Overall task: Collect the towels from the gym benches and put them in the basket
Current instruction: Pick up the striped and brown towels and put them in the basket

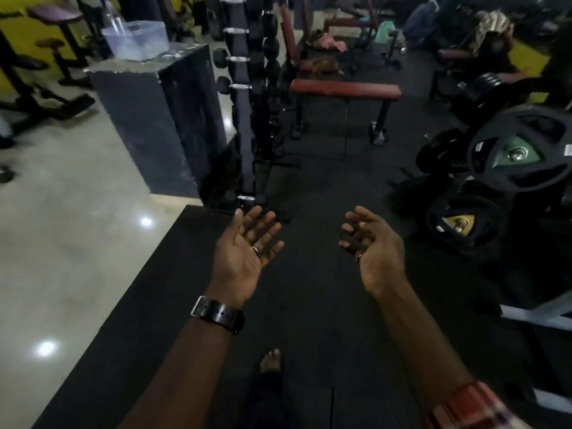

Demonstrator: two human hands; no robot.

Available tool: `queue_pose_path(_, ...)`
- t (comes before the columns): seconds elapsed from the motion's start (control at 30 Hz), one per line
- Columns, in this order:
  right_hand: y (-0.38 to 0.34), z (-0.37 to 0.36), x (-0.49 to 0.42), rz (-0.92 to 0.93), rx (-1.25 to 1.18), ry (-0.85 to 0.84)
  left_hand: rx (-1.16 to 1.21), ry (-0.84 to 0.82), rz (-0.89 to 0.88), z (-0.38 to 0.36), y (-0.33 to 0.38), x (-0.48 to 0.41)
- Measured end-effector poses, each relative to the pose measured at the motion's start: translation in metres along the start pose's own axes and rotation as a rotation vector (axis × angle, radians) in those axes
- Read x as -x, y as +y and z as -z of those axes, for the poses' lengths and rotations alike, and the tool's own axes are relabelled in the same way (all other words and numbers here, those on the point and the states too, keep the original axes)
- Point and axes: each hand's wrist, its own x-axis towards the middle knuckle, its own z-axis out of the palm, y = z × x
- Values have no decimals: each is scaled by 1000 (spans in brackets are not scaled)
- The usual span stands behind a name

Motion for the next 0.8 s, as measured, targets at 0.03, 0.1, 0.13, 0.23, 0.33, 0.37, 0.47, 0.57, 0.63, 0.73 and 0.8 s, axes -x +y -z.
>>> queue_pose_path(0.03, -2, -11, -24, 0, 8, 16, 0, -10, 11, -4, 9, -31)
queue_pose_path(0.1, -11, -33, -71, 5, 34, 43, -6, -39, 42, -16, 26, -92)
queue_pose_path(0.13, -17, -42, -93, 6, 40, 62, -7, -53, 59, -23, 34, -120)
queue_pose_path(0.23, -38, -63, -156, 41, 31, 110, -24, -83, 92, -53, 54, -202)
queue_pose_path(0.33, -56, -72, -223, 56, -4, 186, -62, -121, 153, -91, 64, -281)
queue_pose_path(0.37, -59, -72, -243, 60, -24, 208, -72, -142, 172, -101, 63, -304)
queue_pose_path(0.47, -63, -68, -313, 68, -75, 273, -113, -175, 227, -129, 53, -378)
queue_pose_path(0.57, -70, -64, -397, 78, -108, 300, -152, -188, 238, -161, 45, -460)
queue_pose_path(0.63, -83, -65, -459, 96, -133, 295, -164, -214, 231, -189, 44, -517)
queue_pose_path(0.73, -113, -73, -554, 92, -142, 292, -178, -211, 224, -235, 51, -598)
queue_pose_path(0.8, -135, -77, -616, 92, -156, 278, -191, -226, 213, -266, 57, -652)
